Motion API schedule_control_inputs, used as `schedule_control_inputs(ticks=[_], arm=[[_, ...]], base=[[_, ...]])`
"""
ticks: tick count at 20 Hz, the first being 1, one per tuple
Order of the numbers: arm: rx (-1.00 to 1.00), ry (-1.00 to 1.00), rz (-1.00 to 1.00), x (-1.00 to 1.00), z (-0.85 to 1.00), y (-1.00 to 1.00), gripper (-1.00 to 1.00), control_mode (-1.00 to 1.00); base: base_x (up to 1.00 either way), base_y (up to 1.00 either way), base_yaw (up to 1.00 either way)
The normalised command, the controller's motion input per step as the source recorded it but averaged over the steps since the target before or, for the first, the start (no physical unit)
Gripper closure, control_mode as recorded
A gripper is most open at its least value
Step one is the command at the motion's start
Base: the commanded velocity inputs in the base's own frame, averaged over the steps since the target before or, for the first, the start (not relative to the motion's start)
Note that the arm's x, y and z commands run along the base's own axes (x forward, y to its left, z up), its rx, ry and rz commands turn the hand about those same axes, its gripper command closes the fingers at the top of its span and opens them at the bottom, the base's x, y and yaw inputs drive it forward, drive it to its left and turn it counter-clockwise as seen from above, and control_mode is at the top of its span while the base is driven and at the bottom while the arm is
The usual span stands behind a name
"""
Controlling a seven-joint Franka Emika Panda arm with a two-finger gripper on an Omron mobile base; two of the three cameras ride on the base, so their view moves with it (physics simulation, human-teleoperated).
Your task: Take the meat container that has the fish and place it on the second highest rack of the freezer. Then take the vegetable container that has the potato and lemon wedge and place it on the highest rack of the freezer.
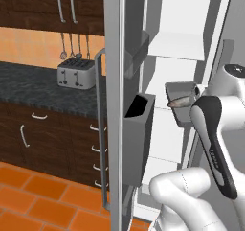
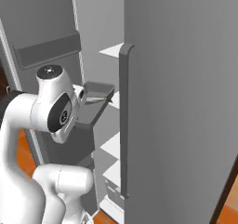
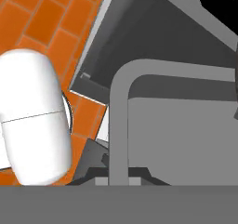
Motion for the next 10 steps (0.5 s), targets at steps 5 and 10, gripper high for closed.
schedule_control_inputs(ticks=[5,10], arm=[[0.03,0.0,-0.09,0.67,-0.06,0.0,1.0,-1.0],[0.02,0.0,0.0,0.66,-0.12,-0.06,1.0,-1.0]], base=[[0.0,0.0,0.0],[0.0,0.0,0.0]])
